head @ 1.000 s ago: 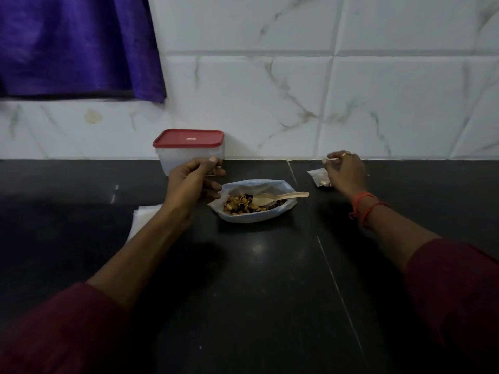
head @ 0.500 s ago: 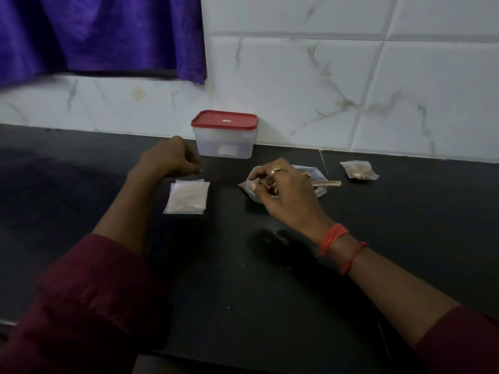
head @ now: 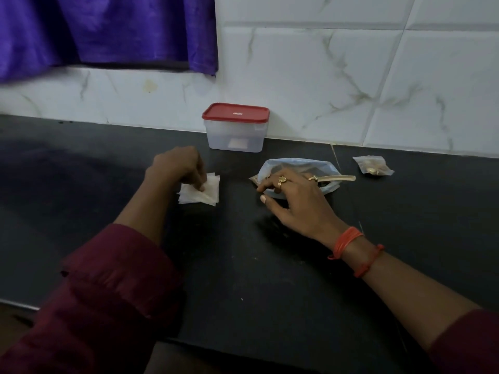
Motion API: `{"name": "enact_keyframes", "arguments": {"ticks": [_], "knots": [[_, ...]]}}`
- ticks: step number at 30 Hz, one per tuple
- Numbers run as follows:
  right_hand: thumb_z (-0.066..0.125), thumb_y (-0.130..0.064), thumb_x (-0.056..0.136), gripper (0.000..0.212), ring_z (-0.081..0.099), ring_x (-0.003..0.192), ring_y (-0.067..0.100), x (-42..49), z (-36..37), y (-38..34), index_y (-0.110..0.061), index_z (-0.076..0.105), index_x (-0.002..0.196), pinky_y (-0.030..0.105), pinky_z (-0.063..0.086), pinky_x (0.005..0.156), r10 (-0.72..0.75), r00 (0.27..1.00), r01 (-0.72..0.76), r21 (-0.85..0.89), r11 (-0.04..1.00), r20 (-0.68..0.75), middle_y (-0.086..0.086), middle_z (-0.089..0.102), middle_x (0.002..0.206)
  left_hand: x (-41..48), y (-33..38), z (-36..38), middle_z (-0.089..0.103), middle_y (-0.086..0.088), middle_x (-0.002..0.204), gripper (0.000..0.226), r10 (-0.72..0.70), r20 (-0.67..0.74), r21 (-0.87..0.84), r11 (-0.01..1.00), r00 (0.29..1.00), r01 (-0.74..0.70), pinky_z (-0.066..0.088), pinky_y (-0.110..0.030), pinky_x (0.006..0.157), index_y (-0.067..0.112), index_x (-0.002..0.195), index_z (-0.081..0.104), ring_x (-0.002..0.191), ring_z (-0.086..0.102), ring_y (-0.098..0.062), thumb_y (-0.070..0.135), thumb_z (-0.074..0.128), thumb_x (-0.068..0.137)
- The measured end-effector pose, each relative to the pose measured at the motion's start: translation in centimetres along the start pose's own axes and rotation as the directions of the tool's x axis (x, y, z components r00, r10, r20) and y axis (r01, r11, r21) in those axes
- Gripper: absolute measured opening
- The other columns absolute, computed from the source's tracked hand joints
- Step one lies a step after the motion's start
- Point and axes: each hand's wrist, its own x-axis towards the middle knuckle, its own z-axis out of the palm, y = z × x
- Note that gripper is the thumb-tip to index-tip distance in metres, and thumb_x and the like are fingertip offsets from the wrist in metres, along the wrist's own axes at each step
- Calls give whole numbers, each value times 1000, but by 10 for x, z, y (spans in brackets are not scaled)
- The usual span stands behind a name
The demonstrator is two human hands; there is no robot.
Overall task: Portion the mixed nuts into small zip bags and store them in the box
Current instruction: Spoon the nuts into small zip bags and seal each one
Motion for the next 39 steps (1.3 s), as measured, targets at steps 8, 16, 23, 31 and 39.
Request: {"name": "enact_keyframes", "arguments": {"ticks": [8,16,23,31,39], "knots": [[65,-34,92,18,60,96,10,0,1,-1,-28,67,109,41,44,93,0,999,1,-20,1000,54,-7,62,108,-1,1,1,71,7,83,11,4,-41,4,1000,999,-3,53,-46,91,30,73,76,90,65,-17,24,86,72],[63,-36,92,19,60,94,10,1,1,0,-28,68,108,40,43,94,1,999,-1,-16,1000,43,-8,63,108,0,-9,-5,73,8,80,11,15,-62,-46,999,998,-18,54,-45,89,30,70,76,84,65,-14,25,85,73],[62,-36,92,17,59,92,8,0,-1,-1,-29,68,106,38,43,93,0,1000,1,-9,1000,20,-9,62,107,-6,-10,-17,72,9,76,9,75,-131,-166,981,989,-96,50,-33,77,27,74,77,83,64,-12,21,84,75],[68,-26,94,16,68,85,6,8,-7,-5,-20,74,107,22,55,79,254,966,-220,359,907,-51,-6,74,94,-24,33,-16,75,12,82,12,282,-391,-364,827,876,-429,56,-25,79,23,87,80,81,68,-1,24,83,76],[80,-35,84,23,68,77,-2,7,-21,6,-23,74,103,18,58,72,491,850,-383,417,824,-191,-17,70,81,-26,103,38,69,9,93,12,309,-642,-371,676,702,-637,57,-39,68,25,87,80,72,65,-12,26,84,76]]}}
